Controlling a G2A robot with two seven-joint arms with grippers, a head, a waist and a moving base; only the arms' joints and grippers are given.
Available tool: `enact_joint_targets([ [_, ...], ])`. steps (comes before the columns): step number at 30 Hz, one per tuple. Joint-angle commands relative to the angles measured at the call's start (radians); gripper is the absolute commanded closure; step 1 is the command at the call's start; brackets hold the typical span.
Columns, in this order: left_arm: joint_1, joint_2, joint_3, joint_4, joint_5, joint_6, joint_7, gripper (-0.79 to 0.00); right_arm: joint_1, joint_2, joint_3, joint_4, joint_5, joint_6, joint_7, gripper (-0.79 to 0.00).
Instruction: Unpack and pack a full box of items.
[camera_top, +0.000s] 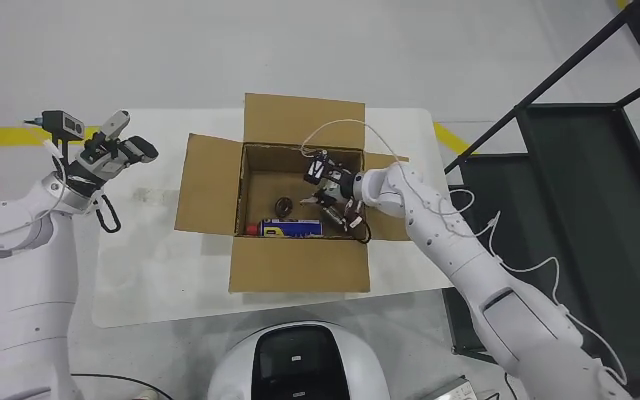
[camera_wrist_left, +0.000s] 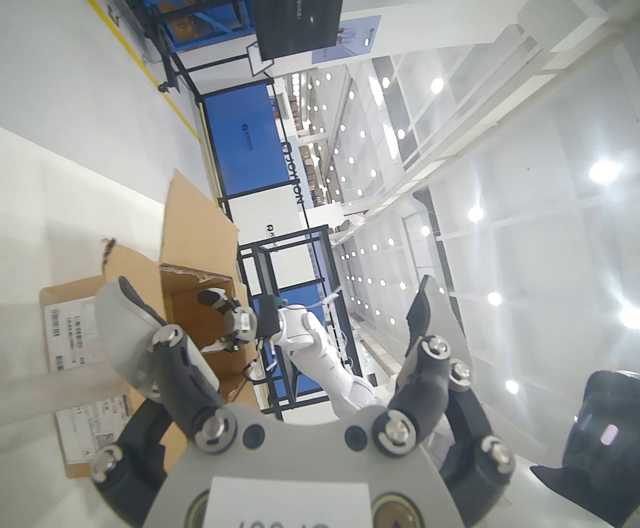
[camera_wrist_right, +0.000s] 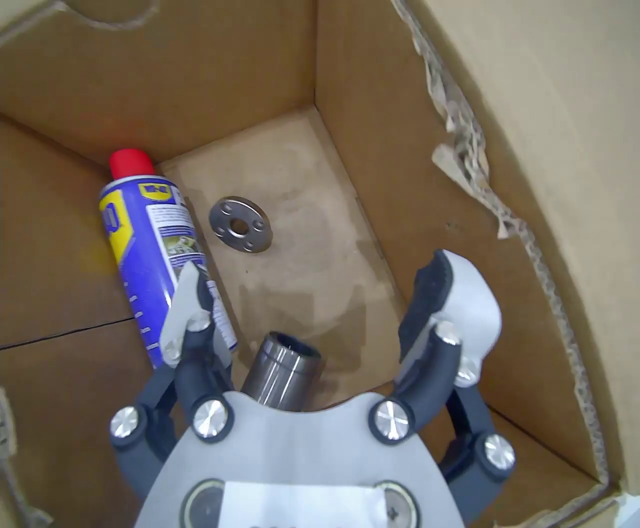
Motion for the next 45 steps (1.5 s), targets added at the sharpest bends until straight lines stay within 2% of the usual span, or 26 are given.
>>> enact_joint_targets([
  [1, -0.014, 0.001, 0.013, 0.044, 0.021, 0.002, 0.007, -0.785, -0.037, 0.017, 0.04, -0.073, 0.019, -0.049, -0.007, -0.785],
  [5, -0.046, 0.003, 0.045, 0.116, 0.048, -0.032, -0.023, -0.785, -0.146, 0.054, 0.151, -0.243, 0.144, -0.13, -0.003, -0.785],
  [9, -0.086, 0.0, 0.084, 0.192, 0.057, -0.066, -0.051, -0.785, -0.272, 0.09, 0.267, -0.406, 0.286, -0.148, 0.074, -0.785],
  [12, -0.122, -0.005, 0.124, 0.246, 0.074, -0.088, -0.075, -0.785, -0.359, 0.111, 0.344, -0.493, 0.422, -0.116, 0.15, -0.785],
  [15, -0.157, -0.011, 0.161, 0.298, 0.073, -0.105, -0.095, -0.785, -0.428, 0.126, 0.414, -0.548, 0.579, -0.029, 0.224, -0.785],
  [23, -0.23, -0.032, 0.242, 0.399, 0.02, -0.142, -0.17, -0.785, -0.44, 0.129, 0.427, -0.56, 0.604, -0.007, 0.242, -0.785],
  [28, -0.242, -0.04, 0.256, 0.386, -0.085, -0.147, -0.264, -0.785, -0.44, 0.129, 0.427, -0.56, 0.604, -0.007, 0.242, -0.785],
  [33, -0.24, -0.048, 0.284, 0.311, -0.134, -0.156, -0.311, -0.785, -0.456, 0.132, 0.464, -0.548, 0.629, 0.04, 0.212, -0.785],
  [36, -0.24, -0.056, 0.316, 0.266, -0.139, -0.156, -0.304, -0.785, -0.485, 0.141, 0.539, -0.5, 0.809, 0.099, 0.226, -0.785],
  [39, -0.243, -0.065, 0.355, 0.232, -0.123, -0.163, -0.283, -0.785, -0.491, 0.154, 0.63, -0.444, 1.005, 0.24, 0.337, -0.785],
  [42, -0.242, -0.074, 0.392, 0.213, -0.115, -0.171, -0.268, -0.785, -0.501, 0.164, 0.701, -0.404, 1.157, 0.267, 0.4, -0.785],
  [45, -0.244, -0.082, 0.428, 0.21, -0.11, -0.172, -0.26, -0.785, -0.502, 0.169, 0.733, -0.333, 1.238, 0.309, 0.444, -0.785],
])
